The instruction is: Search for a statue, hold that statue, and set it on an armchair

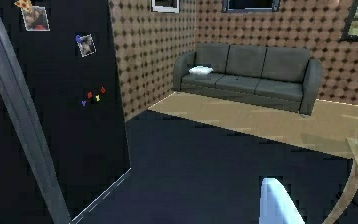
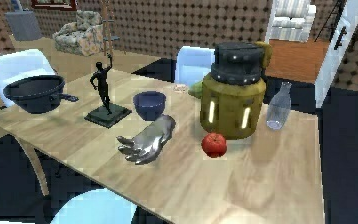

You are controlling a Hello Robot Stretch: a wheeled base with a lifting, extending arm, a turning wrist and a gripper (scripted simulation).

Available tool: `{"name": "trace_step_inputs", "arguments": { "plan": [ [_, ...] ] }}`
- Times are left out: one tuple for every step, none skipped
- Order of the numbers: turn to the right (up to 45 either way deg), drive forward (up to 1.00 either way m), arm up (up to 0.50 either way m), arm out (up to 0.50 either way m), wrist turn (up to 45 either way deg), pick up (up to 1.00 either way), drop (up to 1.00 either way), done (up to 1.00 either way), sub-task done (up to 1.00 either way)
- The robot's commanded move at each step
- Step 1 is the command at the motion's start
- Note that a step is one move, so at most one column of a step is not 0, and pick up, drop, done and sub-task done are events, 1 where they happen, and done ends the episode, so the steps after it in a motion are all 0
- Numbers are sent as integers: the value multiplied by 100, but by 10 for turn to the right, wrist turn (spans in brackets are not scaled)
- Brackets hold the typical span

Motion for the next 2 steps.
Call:
{"name": "trace_step_inputs", "arguments": {
  "plan": [
    [0,0,50,0,0,0,0,0,0],
    [0,0,38,0,0,0,0,0,0]
  ]
}}
